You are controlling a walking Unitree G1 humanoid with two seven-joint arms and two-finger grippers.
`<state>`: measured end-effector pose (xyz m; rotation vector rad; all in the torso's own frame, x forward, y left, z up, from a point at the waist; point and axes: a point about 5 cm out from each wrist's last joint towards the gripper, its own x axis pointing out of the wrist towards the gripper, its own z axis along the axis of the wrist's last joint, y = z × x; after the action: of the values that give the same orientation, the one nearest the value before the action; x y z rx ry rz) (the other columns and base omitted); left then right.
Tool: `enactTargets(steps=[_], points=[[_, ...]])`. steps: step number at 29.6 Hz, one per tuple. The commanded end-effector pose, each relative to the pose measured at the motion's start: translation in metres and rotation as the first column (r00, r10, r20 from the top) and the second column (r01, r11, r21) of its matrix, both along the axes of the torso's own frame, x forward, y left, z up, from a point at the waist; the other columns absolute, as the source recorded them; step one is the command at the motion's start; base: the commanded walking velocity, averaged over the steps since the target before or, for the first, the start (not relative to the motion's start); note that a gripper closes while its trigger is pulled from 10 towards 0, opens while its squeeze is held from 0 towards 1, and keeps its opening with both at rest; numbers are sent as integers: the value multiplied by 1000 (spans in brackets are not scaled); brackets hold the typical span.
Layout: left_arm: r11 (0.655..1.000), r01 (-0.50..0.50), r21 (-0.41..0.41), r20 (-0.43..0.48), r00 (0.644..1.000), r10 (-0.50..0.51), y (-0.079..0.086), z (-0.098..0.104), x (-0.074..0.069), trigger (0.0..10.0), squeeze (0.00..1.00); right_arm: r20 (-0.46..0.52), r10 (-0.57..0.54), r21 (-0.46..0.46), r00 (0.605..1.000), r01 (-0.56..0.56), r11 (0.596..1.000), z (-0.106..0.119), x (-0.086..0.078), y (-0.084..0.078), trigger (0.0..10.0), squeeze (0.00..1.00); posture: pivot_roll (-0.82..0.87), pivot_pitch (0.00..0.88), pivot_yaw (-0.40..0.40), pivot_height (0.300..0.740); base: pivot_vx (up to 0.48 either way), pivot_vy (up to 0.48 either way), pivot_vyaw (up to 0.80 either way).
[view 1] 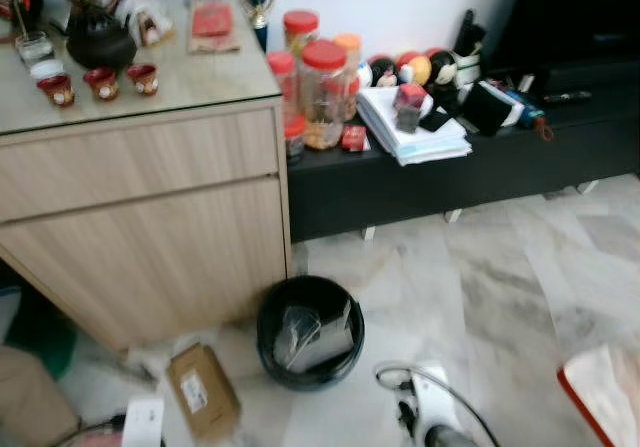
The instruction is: Picking trash to rubbish bin
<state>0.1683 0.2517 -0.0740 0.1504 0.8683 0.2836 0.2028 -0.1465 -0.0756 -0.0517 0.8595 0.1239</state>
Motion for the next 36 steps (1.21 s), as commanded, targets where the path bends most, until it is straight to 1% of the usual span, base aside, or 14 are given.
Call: enactTargets(steps=[1, 7, 8, 15, 21, 24, 26, 28, 30, 31, 32, 33, 35, 36], points=[[1000, 7, -4, -24, 1000, -8, -3, -4, -6, 10000, 0, -27, -27, -14, 999, 27, 1000, -4, -7, -11, 10000, 0, 151, 126, -9, 740, 330, 0, 444], [1000, 9, -5, -24, 1000, -10, -4, -4, -5, 10000, 0, -23, -19, -20, 1000, 19, 1000, -3, -7, -11, 10000, 0, 149, 128, -7, 740, 327, 0, 0], [1000, 13, -5, -25, 1000, -13, -4, -4, -5, 10000, 0, -20, 1, -25, 1000, -1, 1000, -3, -7, -10, 10000, 0, 150, 129, -7, 740, 326, 0, 506], [1000, 12, -3, -23, 1000, -12, -4, -4, -5, 10000, 0, -18, 10, -20, 1000, -10, 1000, -3, -7, -7, 10000, 0, 153, 130, -9, 740, 324, 0, 555], [1000, 14, 0, -21, 1000, -14, -4, -3, -4, 10000, 0, -8, -4, -6, 1000, 4, 1000, -1, -3, -7, 10000, 0, 152, 131, -8, 740, 307, 0, 0], [1000, 20, 0, -19, 1000, -20, -4, -3, -4, 10000, 0, 8, 14, 7, 1000, -15, 1000, 1, 1, -4, 10000, 0, 152, 131, -9, 740, 0, 0, 0], [1000, 26, 0, -16, 1000, -26, -6, -3, -2, 10000, 0, 35, 82, 17, 996, -83, 996, 5, 8, 6, 10000, 0, 151, 131, -8, 740, 0, 0, 0], [1000, 30, 1, -14, 999, -30, -6, -2, -1, 10000, 0, 45, 123, 18, 991, -124, 992, 7, 11, 11, 10000, 0, 153, 131, -9, 740, 0, 0, 0], [999, 46, 6, 1, 999, -46, -8, -1, 4, 10000, 0, 69, 178, 29, 982, -181, 983, 11, 15, 20, 10000, 0, 155, 131, -10, 740, 0, 0, 0], [998, 58, 7, 19, 998, -58, -10, 2, 9, 10000, 0, 91, 203, 38, 975, -207, 978, 14, 20, 26, 10000, 0, 160, 132, -13, 740, 0, 0, 0], [998, 58, 7, 19, 998, -58, -10, 2, 9, 10000, 0, 91, 203, 38, 975, -207, 978, 14, 20, 26, 10000, 0, 160, 132, -13, 740, 0, 0, 0], [994, 113, 8, 70, 991, -114, -17, 9, 26, 10000, 0, 161, 249, 60, 955, -262, 963, 27, 37, 43, 10000, 0, 162, 132, -14, 740, 0, 0, 0], [988, 151, -8, 98, 984, -150, -24, 13, 36, 10000, 0, 199, 270, 66, 942, -287, 955, 35, 46, 52, 10000, 0, 165, 132, -15, 740, 0, 0, 0], [985, 170, -35, 110, 980, -165, -29, 14, 40, 10000, 0, 215, 280, 65, 935, -300, 952, 38, 49, 55, 10000, 0, 165, 132, -15, 740, 0, 0, 0]])
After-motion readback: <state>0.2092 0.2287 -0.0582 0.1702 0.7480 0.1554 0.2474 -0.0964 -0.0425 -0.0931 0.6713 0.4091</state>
